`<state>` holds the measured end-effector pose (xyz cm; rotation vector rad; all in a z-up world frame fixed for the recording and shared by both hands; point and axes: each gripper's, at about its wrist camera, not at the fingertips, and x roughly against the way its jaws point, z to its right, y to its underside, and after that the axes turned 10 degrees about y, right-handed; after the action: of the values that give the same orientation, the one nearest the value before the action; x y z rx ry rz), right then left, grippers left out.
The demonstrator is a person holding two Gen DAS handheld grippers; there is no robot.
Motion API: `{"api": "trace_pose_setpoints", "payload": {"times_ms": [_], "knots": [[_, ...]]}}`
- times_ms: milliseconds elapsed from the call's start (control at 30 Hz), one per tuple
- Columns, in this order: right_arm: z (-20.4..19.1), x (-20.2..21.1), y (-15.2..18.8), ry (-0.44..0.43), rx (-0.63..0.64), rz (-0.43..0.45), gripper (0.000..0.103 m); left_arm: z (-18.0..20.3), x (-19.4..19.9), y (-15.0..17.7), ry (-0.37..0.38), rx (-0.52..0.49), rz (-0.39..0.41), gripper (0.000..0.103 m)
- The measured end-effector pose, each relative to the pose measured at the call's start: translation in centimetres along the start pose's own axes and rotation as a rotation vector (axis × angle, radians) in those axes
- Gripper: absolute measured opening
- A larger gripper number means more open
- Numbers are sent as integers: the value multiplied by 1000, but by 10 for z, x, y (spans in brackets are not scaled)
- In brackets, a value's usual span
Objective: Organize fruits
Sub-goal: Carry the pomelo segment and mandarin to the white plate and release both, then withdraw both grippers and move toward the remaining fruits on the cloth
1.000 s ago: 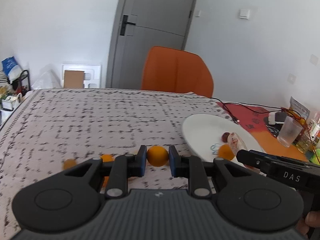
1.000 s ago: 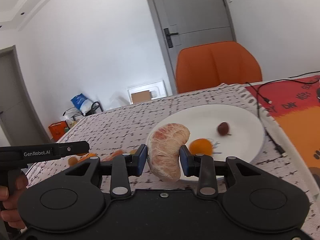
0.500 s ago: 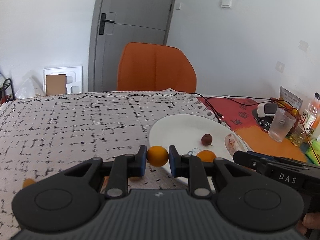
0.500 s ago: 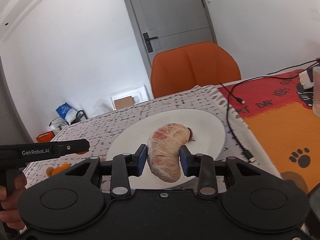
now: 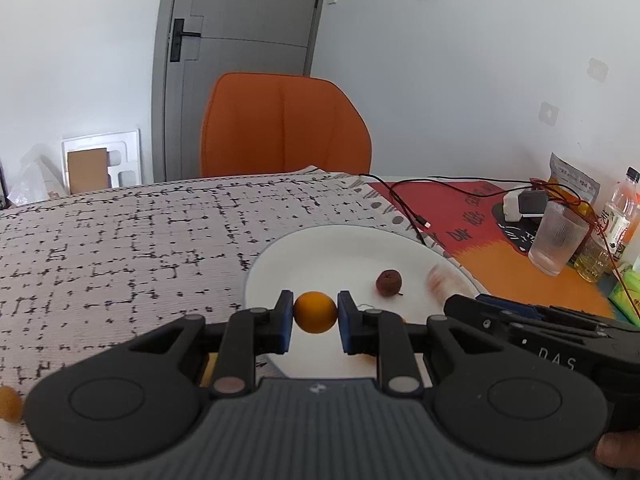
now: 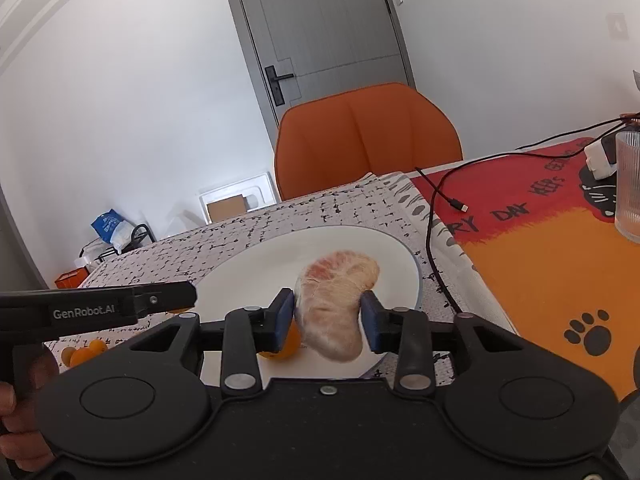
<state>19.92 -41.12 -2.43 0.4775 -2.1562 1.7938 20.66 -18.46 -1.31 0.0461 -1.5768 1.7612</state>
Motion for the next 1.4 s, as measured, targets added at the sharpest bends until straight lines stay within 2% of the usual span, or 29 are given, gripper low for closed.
{"api": "trace_pose_setpoints", "payload": {"times_ms": [100, 133, 300, 367, 467, 567, 700, 1200, 1333, 1400], "knots": [[0, 6, 0, 3, 0, 23, 39, 2, -4, 0, 1, -3, -5, 23], [1, 7, -1, -1, -5, 25, 39, 2, -3, 0, -4, -2, -4, 26], [3, 10, 1, -5, -26, 11, 39, -1, 4, 1, -22, 10, -4, 28], [2, 11, 2, -16, -32, 5, 40, -3, 10, 2, -32, 11, 2, 37], [-2, 14, 4, -19, -27, 7, 45, -7, 21, 4, -43, 17, 15, 51], [-7, 18, 5, -27, -29, 11, 50, -11, 32, 6, -59, 22, 26, 58], [-17, 22, 6, -35, -12, 17, 58, -21, 51, 8, -83, 38, 49, 62], [-53, 38, 8, -72, 64, 34, 72, -64, 108, 24, -176, 133, 100, 68], [-61, 40, 9, -88, 75, 35, 80, -69, 121, 27, -205, 136, 119, 82], [-66, 41, 10, -98, 81, 33, 86, -72, 127, 28, -223, 134, 130, 85]]}}
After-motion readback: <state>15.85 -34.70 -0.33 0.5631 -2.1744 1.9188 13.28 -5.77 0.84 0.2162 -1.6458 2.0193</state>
